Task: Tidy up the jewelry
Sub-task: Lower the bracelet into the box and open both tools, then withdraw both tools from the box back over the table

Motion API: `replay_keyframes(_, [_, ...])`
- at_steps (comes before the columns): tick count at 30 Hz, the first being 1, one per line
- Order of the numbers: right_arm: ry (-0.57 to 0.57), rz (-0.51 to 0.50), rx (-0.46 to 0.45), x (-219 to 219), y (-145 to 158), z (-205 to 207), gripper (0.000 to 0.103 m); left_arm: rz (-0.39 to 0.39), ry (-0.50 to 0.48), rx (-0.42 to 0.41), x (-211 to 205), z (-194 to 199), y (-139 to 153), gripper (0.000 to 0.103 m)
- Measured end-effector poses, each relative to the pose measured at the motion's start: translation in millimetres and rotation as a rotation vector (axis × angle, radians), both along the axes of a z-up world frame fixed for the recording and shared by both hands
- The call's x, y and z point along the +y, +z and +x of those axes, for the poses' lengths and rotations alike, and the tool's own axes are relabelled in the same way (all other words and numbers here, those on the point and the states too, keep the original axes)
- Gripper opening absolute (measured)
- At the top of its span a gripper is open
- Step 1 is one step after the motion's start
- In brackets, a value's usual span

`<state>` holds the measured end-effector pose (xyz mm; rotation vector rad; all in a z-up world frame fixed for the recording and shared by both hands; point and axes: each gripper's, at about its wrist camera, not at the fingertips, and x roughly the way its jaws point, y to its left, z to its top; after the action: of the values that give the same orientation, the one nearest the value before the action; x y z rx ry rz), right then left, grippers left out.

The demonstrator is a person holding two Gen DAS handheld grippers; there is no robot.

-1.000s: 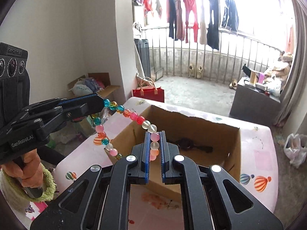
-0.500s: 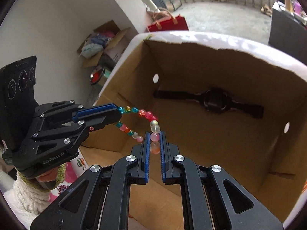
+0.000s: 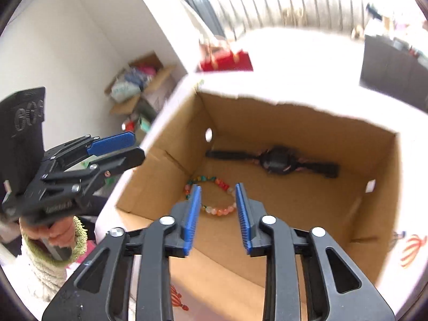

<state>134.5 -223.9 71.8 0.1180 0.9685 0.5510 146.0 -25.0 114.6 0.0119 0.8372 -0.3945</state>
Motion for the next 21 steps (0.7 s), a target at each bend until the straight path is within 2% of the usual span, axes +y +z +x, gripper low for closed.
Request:
replay_keyframes(2, [0.0,0.014,-0.097,-9.1,17.5,-31.7,0.045,-0.035,0.008,-0.074,7.3,-26.4,11.8,0.062])
replay_keyframes(4, [-0.002,0.025,-0.185,-16.0,28.5,-66.4,0.061,-0.076,0.023,-0.113,15.9,-54.7,16.3,0.075])
replay_keyframes(5, [-0.006,0.035,-0.221,-19.9,31.5,-85.2,0.064,-0.101,0.026,-0.121,20.7,-68.6,15.0,0.077])
replay_keyframes(8, [-0.018,0.028,-0.268,-23.8,25.5,-132.8,0.077,-0.159,0.045,-0.104,30.0,-103.7,1.0,0.085])
replay_keyframes(10, [-0.054,-0.037,-0.262,-21.5,9.6,-157.2,0.084,-0.161,0.076,-0.078,29.4,-121.4,-16.5,0.088])
replay_keyframes(13, [-0.144,-0.144,-0.16,-21.7,-30.6,-178.9,0.085,-0.092,0.09,0.027,17.5,-135.8,-62.4,0.088])
replay_keyframes(15, [-0.219,-0.228,-0.069,-24.6,-63.9,-185.2,0.085,0.043,0.111,0.092,0.4,-142.1,-97.7,0.088])
replay_keyframes(17, [-0.272,-0.278,-0.007,-30.7,-89.9,-191.2,0.085,0.132,0.105,0.109,-14.2,-148.9,-125.3,0.089])
replay_keyframes(20, [-0.35,-0.321,0.033,-39.2,-111.4,-198.0,0.085,0.184,0.095,0.158,-32.5,-151.8,-152.6,0.088])
replay_keyframes(21, [-0.369,-0.319,0.039,-41.7,-115.0,-197.8,0.085,0.192,0.098,0.145,-35.0,-152.9,-156.3,0.089])
